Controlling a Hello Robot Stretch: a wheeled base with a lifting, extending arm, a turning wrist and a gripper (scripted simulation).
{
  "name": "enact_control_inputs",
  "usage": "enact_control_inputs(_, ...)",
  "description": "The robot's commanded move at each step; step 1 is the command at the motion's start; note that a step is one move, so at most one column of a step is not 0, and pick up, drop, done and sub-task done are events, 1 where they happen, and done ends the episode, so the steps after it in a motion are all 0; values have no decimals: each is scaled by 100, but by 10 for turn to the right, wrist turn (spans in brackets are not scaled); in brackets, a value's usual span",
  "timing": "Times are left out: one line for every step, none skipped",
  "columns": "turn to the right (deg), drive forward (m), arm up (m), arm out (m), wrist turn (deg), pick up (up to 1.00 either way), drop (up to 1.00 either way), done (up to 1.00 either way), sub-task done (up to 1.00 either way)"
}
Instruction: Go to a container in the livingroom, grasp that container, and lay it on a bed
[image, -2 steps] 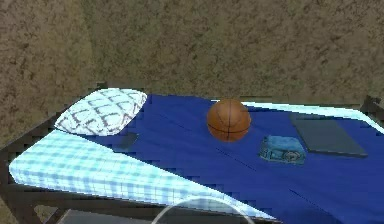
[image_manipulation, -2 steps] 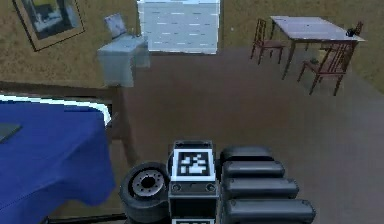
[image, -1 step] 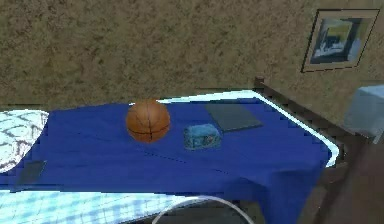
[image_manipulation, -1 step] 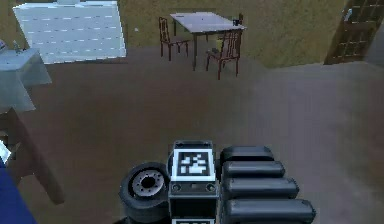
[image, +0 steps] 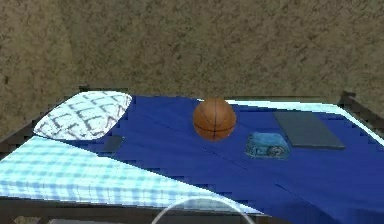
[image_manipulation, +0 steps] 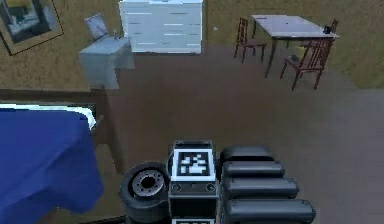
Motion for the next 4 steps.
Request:
enact_control_inputs(-30,0,0,0,0,0,0,0,0)
enact_control_inputs(150,0,0,0,0,0,0,0,0)
enact_control_inputs(-60,0,0,0,0,0,0,0,0)
enact_control_inputs(0,35,0,0,0,0,0,0,0)
